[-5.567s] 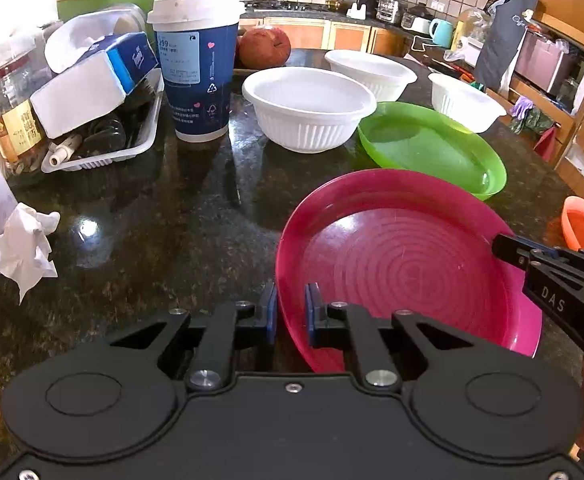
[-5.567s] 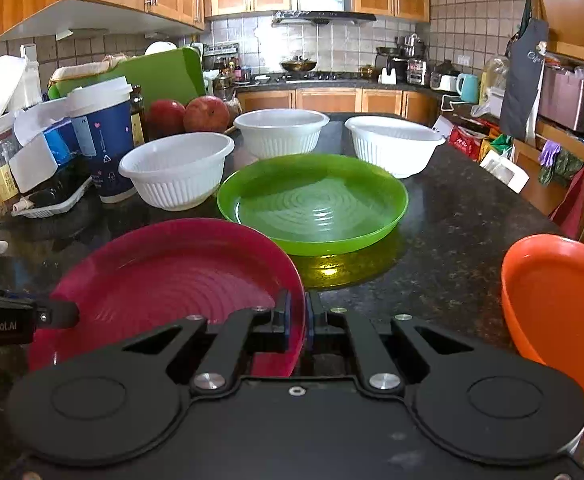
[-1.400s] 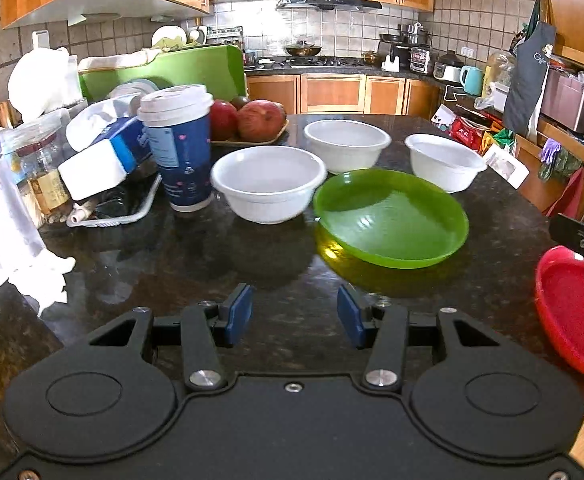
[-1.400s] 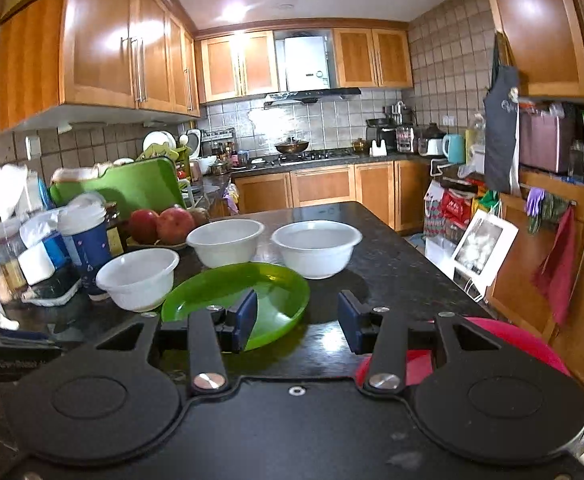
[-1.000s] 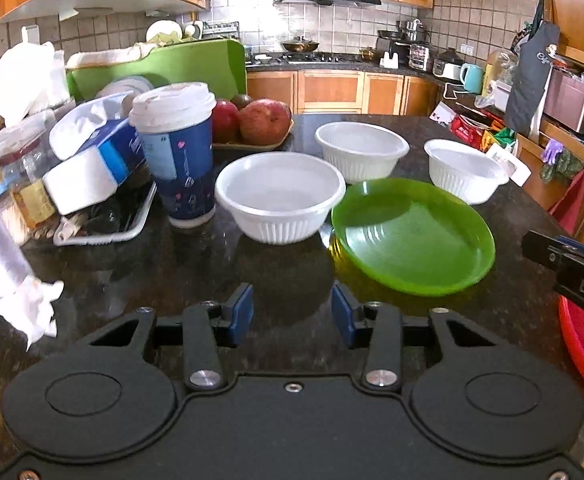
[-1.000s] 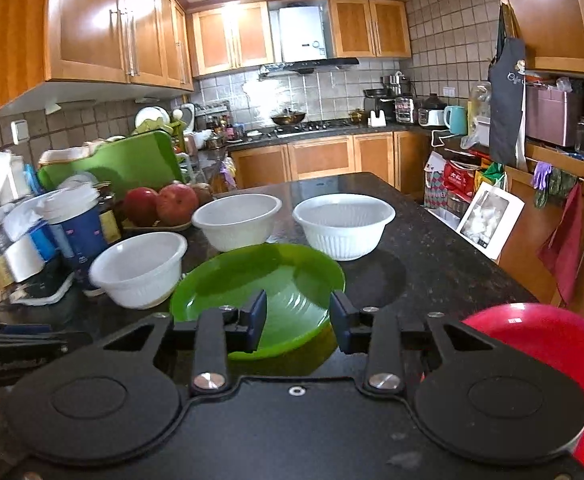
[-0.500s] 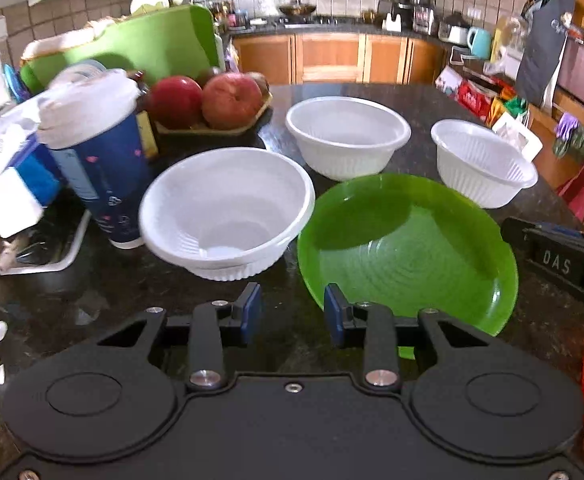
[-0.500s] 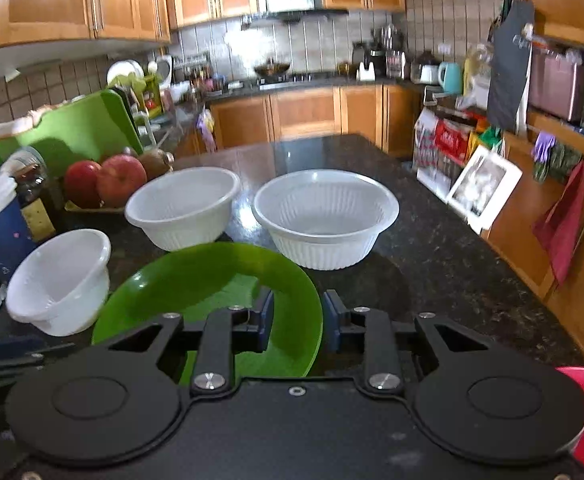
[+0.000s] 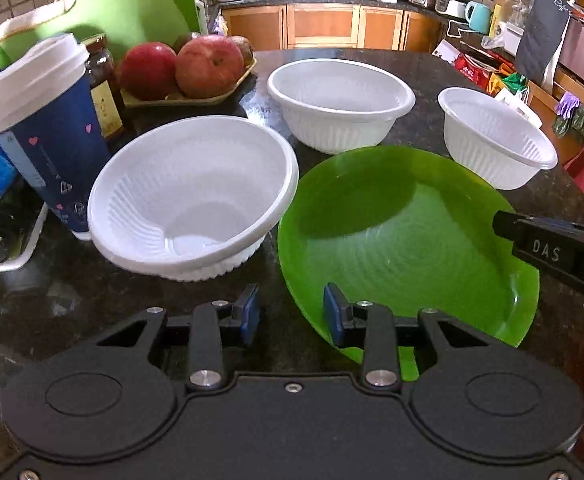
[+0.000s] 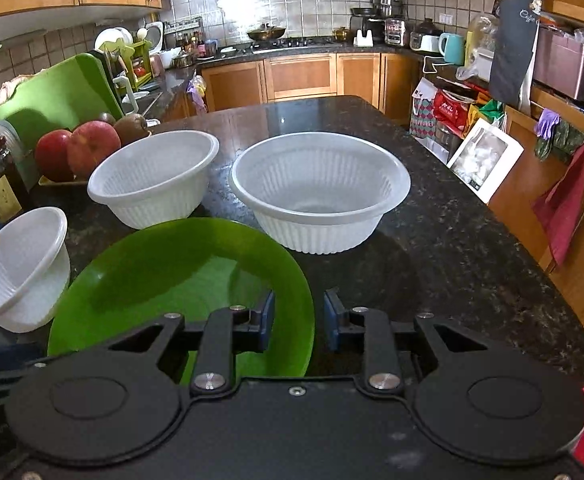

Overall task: Organize plates and bowls
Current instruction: 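Grasp the green plate rim with the left gripper, then lift the green plate with the left gripper and carry it over the red plate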

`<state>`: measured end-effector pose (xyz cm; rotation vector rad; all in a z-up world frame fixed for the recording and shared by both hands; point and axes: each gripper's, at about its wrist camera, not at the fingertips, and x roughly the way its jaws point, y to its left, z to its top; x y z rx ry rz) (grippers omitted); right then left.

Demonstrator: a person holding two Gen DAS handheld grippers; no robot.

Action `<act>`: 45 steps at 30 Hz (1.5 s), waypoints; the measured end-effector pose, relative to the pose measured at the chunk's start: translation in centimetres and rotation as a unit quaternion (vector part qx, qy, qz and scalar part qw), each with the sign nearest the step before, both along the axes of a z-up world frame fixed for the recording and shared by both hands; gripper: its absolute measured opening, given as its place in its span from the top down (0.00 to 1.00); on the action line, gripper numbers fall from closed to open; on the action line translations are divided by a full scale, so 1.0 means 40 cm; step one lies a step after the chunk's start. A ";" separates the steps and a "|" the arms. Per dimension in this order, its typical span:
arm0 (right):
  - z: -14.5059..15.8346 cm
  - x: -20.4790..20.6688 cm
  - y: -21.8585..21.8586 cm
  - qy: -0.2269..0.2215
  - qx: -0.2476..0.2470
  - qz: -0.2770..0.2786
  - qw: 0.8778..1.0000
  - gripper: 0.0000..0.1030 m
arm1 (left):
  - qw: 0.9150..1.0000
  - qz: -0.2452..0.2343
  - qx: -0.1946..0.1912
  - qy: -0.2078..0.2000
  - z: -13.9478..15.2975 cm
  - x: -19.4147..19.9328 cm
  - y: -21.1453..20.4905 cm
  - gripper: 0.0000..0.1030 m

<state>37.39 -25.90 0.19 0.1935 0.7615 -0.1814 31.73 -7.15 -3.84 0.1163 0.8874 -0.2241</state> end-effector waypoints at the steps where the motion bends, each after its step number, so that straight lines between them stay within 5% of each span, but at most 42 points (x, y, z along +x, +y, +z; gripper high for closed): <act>1: 0.000 0.001 0.001 0.001 -0.001 0.000 1.000 0.72 | 1.000 -0.003 0.003 -0.004 -0.001 0.002 -0.005 0.58; 6: -0.002 0.001 0.002 0.001 -0.001 0.001 1.000 0.74 | 1.000 -0.017 0.011 -0.018 -0.002 -0.006 -0.024 0.59; 13: 0.006 -0.026 0.000 0.000 -0.007 -0.004 1.000 0.87 | 1.000 -0.011 0.009 -0.012 0.007 -0.010 -0.019 0.76; 28: 0.009 -0.180 0.089 -0.018 -0.027 0.030 0.999 0.88 | 0.999 -0.013 0.005 -0.048 0.027 -0.127 0.074 0.77; 45: -0.016 -0.147 0.091 -0.025 -0.022 0.038 0.999 0.84 | 1.000 -0.004 -0.010 -0.027 -0.003 -0.097 0.092 0.67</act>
